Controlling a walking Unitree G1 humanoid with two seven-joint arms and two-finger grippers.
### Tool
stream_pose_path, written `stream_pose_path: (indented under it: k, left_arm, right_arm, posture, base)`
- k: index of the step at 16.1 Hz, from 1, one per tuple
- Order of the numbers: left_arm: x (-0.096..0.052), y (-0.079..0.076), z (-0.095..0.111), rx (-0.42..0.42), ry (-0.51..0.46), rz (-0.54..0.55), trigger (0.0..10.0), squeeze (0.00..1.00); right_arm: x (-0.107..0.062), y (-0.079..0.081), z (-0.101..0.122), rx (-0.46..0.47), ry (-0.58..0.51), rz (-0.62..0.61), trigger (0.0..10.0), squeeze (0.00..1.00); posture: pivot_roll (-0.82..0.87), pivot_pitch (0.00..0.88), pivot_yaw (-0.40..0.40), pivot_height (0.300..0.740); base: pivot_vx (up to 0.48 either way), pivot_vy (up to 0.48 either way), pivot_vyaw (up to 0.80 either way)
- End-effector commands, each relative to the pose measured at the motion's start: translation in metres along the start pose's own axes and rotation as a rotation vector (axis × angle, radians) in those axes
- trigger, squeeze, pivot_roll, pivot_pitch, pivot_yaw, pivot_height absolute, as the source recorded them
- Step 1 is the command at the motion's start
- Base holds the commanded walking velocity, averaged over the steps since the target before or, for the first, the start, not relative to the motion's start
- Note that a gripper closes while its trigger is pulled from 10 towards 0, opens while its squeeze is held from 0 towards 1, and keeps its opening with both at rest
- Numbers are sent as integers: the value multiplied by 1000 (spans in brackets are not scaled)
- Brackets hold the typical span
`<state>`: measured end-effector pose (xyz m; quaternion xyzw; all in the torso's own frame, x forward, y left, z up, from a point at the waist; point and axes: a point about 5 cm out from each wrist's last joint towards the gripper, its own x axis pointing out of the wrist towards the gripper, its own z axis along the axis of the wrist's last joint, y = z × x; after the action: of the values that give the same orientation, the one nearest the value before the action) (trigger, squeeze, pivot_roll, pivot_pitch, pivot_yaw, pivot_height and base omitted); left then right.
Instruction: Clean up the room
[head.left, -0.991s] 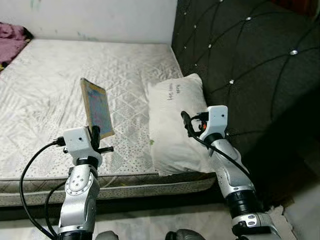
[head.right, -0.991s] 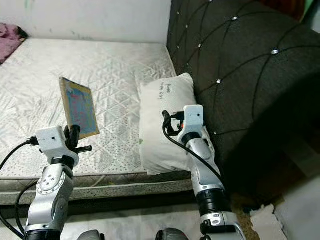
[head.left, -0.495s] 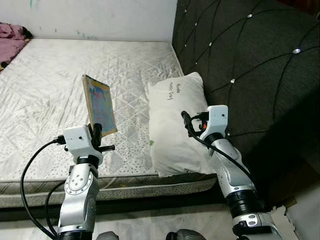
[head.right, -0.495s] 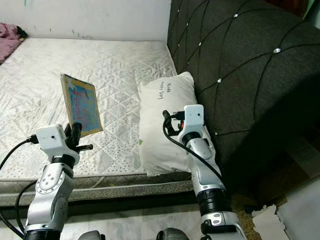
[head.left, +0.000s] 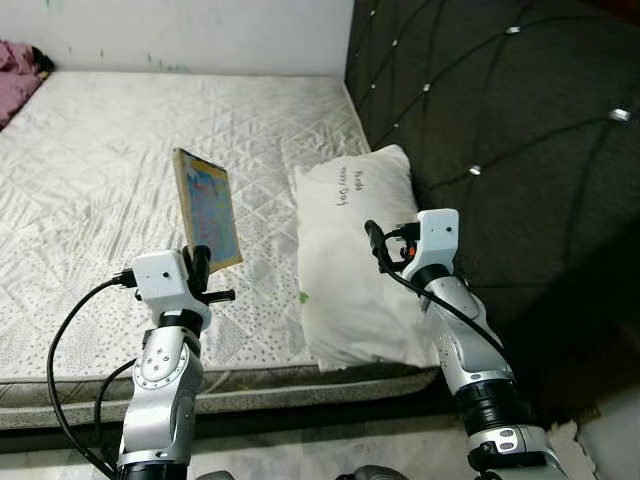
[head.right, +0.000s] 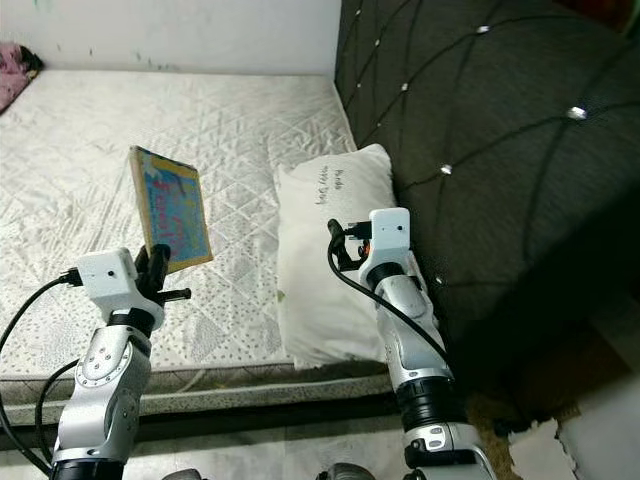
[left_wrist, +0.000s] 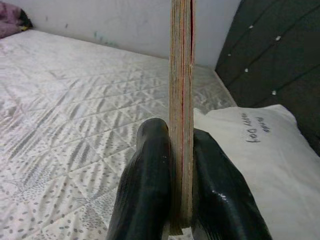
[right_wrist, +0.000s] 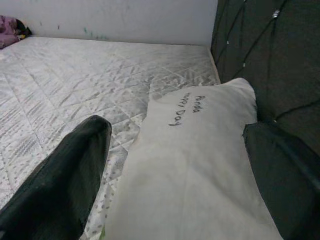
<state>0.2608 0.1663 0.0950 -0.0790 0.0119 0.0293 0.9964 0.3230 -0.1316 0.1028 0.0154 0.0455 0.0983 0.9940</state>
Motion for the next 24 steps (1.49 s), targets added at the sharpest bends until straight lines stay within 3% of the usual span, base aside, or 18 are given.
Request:
stream_pose_path:
  k: [1, 7, 16, 24]
  left_arm:
    - [3, -5, 13, -4, -62, -21, 10000, 0]
    - [4, -7, 11, 3, -51, -10, 10000, 0]
    - [4, -7, 9, -25, -46, 1, 10000, 0]
    - [6, -11, 16, -45, -83, -58, 10000, 0]
  right_arm:
    - [1, -1, 5, -8, -17, 3, 10000, 0]
    - [0, -2, 3, -4, -12, 0, 10000, 0]
    - [-5, -1, -6, -1, 17, -3, 10000, 0]
    - [0, 1, -3, -1, 6, 2, 10000, 0]
  posture:
    - [-84, 0, -47, 740]
    - [-85, 0, -48, 740]
    - [-82, 0, -53, 740]
    - [-85, 0, -49, 740]
  base:
    - [0, 0, 0]
    - [0, 110, 0]
    - [0, 480, 0]
    - [0, 0, 0]
